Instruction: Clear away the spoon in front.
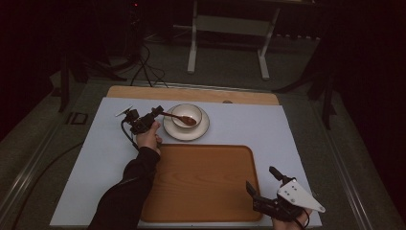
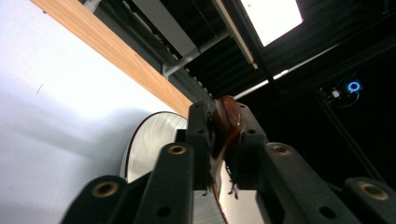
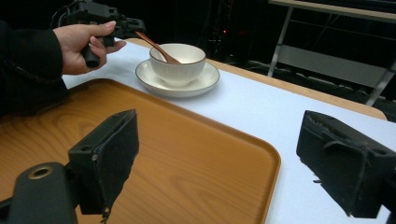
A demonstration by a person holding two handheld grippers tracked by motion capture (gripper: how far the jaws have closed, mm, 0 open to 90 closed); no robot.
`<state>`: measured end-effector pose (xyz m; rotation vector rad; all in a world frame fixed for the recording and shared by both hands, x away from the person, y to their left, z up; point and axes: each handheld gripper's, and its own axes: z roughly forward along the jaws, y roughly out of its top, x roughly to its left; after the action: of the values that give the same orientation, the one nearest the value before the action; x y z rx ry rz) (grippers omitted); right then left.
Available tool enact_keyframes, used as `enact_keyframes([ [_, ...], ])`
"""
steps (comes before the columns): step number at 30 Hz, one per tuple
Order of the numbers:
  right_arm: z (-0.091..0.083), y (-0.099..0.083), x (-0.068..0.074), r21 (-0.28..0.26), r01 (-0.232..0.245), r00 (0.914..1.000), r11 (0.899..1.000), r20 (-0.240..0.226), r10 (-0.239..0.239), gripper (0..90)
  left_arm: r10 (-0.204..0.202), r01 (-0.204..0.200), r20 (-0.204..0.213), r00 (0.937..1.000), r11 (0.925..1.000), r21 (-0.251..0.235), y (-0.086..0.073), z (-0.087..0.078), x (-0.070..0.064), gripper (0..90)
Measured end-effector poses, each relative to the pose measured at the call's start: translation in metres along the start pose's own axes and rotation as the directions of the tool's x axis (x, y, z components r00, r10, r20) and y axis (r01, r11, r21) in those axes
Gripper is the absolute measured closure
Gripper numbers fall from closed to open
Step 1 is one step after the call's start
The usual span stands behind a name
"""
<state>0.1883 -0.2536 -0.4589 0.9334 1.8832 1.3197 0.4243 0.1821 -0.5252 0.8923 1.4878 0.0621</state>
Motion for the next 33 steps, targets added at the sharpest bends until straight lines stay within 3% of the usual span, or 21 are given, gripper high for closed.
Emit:
enact_keyframes([
  [12,-0.001,0.001,0.001,-0.006,0.004,1.0000,1.000,0.003,-0.004,13.1,0.061,-0.061,-0.001,0.9982,0.9980,-0.017,0.003,-0.003,-0.013,83.7],
  [20,0.000,0.001,0.001,-0.005,0.000,1.0000,1.000,0.008,0.000,13.1,0.116,-0.116,0.010,0.9932,0.9928,-0.033,0.024,-0.014,-0.029,83.9],
  [27,0.000,0.001,0.001,-0.003,0.001,1.0000,1.000,0.008,-0.001,13.1,0.212,-0.212,0.000,0.9773,0.9773,-0.007,0.042,-0.028,-0.045,84.1],
  [30,0.000,0.001,0.001,-0.003,0.003,1.0000,1.000,0.009,-0.003,13.1,0.245,-0.245,-0.004,0.9696,0.9695,0.012,0.048,-0.033,-0.051,84.1],
  [33,0.001,0.001,0.002,-0.002,0.006,0.9999,1.000,0.010,-0.006,13.1,0.260,-0.260,-0.002,0.9656,0.9653,0.026,0.054,-0.038,-0.055,84.1],
])
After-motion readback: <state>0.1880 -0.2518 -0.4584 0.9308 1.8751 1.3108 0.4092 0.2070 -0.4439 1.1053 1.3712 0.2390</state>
